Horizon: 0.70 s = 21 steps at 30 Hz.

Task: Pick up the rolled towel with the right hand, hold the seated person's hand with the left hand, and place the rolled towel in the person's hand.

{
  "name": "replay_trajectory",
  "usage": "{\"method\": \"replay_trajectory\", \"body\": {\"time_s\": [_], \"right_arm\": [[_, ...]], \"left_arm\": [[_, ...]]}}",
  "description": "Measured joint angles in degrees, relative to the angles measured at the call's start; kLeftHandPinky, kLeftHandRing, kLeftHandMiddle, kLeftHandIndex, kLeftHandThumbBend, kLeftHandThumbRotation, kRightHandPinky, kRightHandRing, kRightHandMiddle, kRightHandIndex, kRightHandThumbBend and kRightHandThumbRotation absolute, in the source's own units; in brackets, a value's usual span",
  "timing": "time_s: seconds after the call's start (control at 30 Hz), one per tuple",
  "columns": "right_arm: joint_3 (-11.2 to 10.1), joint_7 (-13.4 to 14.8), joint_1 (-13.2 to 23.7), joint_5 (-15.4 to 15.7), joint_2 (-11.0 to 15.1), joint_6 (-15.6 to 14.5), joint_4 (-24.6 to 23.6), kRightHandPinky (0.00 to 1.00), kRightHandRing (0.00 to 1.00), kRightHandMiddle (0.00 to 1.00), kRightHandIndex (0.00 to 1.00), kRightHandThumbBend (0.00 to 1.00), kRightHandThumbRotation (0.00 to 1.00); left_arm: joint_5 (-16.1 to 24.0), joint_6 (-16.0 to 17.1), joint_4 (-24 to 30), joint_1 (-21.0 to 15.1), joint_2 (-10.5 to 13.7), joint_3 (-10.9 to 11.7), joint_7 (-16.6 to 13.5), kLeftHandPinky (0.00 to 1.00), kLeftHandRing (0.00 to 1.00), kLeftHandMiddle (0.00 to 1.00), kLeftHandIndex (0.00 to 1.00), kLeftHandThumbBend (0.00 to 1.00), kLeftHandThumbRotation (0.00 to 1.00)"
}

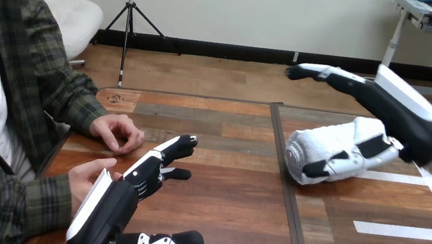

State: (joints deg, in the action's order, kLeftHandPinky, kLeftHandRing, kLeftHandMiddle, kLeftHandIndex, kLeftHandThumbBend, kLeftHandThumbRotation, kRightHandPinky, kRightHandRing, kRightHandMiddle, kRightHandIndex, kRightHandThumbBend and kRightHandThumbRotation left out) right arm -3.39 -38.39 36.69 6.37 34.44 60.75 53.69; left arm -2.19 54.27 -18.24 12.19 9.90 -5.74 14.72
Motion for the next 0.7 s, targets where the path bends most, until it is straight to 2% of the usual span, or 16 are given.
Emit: {"method": "replay_trajectory", "body": {"time_s": [0.3, 0.5, 0.7], "right_arm": [[3.6, 4.3, 4.6, 8.5, 1.6, -0.2, 3.0, 0.83, 0.89, 0.86, 0.87, 1.0, 0.23], [6.3, 8.0, 7.5, 13.9, 2.4, -1.7, 5.4, 0.82, 0.89, 0.86, 0.87, 1.0, 0.22], [9.8, 12.7, 10.3, 20.1, 3.1, -3.5, 7.7, 0.81, 0.87, 0.85, 0.86, 1.0, 0.22]], "left_arm": [[-1.1, 0.0, 0.1, 0.2, 0.0, 0.0, 0.9, 0.78, 0.9, 0.9, 0.86, 1.0, 0.49], [-1.7, 0.0, 0.5, 0.6, 0.1, 0.0, 1.2, 0.78, 0.89, 0.9, 0.86, 1.0, 0.48], [-3.0, 0.0, 0.7, 0.9, 0.3, -0.1, 2.3, 0.78, 0.89, 0.9, 0.85, 1.0, 0.45]]}}
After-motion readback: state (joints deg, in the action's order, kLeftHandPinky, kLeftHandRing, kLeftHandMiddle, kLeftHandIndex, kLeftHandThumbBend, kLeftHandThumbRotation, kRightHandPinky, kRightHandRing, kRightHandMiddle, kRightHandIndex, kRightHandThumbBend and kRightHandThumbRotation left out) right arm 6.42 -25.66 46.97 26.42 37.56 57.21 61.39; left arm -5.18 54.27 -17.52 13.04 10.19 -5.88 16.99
